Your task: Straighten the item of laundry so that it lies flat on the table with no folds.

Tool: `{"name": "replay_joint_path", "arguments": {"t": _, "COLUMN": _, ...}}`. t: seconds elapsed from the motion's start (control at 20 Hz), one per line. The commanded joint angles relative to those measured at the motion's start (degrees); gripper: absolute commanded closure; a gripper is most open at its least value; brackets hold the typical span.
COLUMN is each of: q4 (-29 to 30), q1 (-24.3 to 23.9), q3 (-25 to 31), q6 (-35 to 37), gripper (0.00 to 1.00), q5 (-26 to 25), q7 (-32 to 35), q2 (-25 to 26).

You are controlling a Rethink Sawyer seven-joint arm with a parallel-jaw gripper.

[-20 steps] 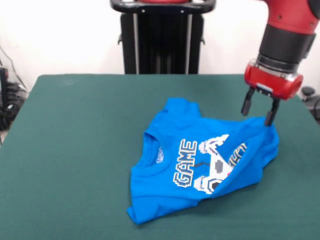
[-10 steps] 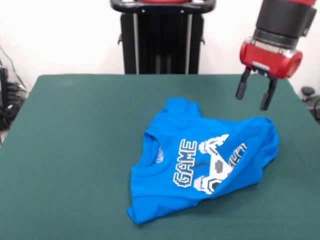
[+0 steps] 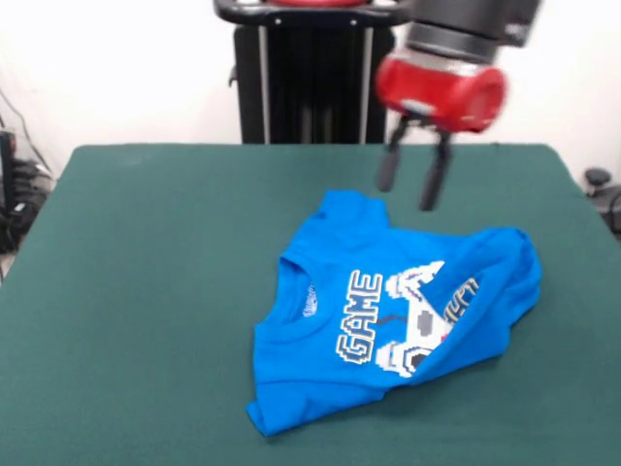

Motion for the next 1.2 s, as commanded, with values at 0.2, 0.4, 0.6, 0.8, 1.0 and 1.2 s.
{"name": "replay_joint_path", "arguments": {"t": 0.2, "q4": 4.4, "q1": -9.8, "q3": 19.0, "q6": -11.5, "gripper": 0.00, "q5": -6.3, "q7": 5.0, "q2": 4.1}}
{"name": "replay_joint_path", "arguments": {"t": 0.4, "q4": 5.4, "q1": -11.3, "q3": 21.5, "q6": -12.4, "gripper": 0.00, "q5": -7.4, "q7": 6.5, "q2": 4.0}}
{"name": "replay_joint_path", "arguments": {"t": 0.6, "q4": 6.1, "q1": -12.2, "q3": 23.3, "q6": -13.2, "gripper": 0.00, "q5": -8.0, "q7": 8.0, "q2": 4.0}}
{"name": "replay_joint_path", "arguments": {"t": 0.8, "q4": 6.5, "q1": -12.1, "q3": 24.2, "q6": -12.8, "gripper": 0.00, "q5": -7.3, "q7": 9.1, "q2": 3.7}}
{"name": "replay_joint_path", "arguments": {"t": 1.0, "q4": 7.0, "q1": -11.8, "q3": 25.2, "q6": -13.1, "gripper": 0.00, "q5": -6.1, "q7": 11.0, "q2": 3.1}}
{"name": "replay_joint_path", "arguments": {"t": 1.2, "q4": 6.4, "q1": -10.4, "q3": 25.0, "q6": -14.7, "gripper": 0.00, "q5": -4.9, "q7": 12.2, "q2": 4.4}}
